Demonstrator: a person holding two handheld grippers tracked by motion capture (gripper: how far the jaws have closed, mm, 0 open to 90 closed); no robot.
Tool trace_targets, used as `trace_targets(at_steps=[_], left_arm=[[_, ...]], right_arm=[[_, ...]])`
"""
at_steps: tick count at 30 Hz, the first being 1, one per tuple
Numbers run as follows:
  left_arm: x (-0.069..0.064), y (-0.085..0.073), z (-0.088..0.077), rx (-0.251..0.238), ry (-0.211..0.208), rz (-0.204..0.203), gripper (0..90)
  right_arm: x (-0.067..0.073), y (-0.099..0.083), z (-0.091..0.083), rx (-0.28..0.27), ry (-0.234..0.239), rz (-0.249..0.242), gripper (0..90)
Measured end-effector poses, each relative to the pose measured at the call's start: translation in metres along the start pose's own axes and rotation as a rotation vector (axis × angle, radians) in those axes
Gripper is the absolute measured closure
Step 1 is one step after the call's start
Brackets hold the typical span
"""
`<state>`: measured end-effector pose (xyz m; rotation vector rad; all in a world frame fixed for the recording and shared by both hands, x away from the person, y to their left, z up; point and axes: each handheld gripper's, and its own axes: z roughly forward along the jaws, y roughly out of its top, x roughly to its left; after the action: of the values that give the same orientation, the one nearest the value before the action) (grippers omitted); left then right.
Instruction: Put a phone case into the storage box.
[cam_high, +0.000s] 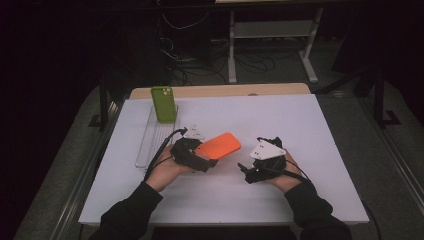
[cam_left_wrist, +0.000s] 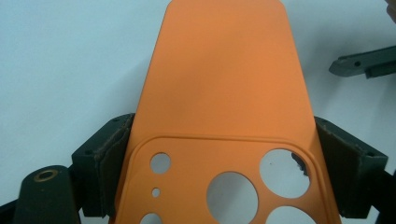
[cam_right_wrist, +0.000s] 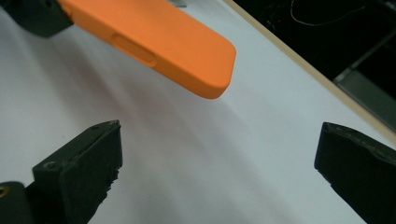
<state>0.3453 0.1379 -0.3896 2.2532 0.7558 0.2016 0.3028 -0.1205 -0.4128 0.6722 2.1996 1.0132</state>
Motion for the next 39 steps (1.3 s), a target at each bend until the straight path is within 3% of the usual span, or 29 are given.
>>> trace_targets(at_steps=[3, 5, 8, 10, 15, 16, 28, 32, 34, 35, 39], left_arm=[[0.0, 0.0, 0.0, 0.0, 0.0, 0.006, 14.5], [0.001, 0.0, 0.0, 0.0, -0.004, 0.017, 14.5], [0.001, 0.0, 0.001, 0.0, -0.007, 0.019, 14.5], [0.001, 0.0, 0.001, -0.003, -0.01, 0.02, 14.5], [-0.002, 0.0, 0.003, -0.021, -0.024, -0.001, 14.5], [-0.001, 0.0, 0.002, -0.008, -0.024, 0.017, 14.5], [-0.003, -0.001, 0.003, -0.008, -0.032, 0.021, 14.6], [-0.006, -0.002, 0.004, -0.017, -0.037, -0.007, 14.6], [-0.004, -0.002, 0.003, 0.006, -0.032, 0.023, 14.6], [-0.004, -0.002, 0.003, 0.007, -0.033, 0.025, 14.6], [-0.003, -0.001, 0.002, 0.014, -0.033, 0.043, 14.6]], right_arm=[[0.003, 0.001, 0.0, 0.002, -0.02, -0.039, 0.2], [0.005, 0.002, -0.001, -0.002, -0.039, -0.098, 0.2], [0.009, 0.003, -0.002, 0.0, -0.063, -0.147, 0.2], [0.01, 0.003, -0.002, 0.003, -0.082, -0.217, 0.2], [0.016, 0.004, -0.002, -0.001, -0.105, -0.303, 0.2], [0.017, 0.003, -0.002, 0.0, -0.109, -0.325, 0.2], [0.029, 0.004, 0.0, -0.003, -0.18, -0.492, 0.3], [0.031, 0.006, -0.001, -0.015, -0.204, -0.549, 0.3], [0.033, 0.005, -0.001, -0.015, -0.23, -0.576, 0.3], [0.032, 0.006, -0.001, -0.004, -0.234, -0.635, 0.3], [0.037, 0.004, 0.0, -0.009, -0.264, -0.665, 0.4]])
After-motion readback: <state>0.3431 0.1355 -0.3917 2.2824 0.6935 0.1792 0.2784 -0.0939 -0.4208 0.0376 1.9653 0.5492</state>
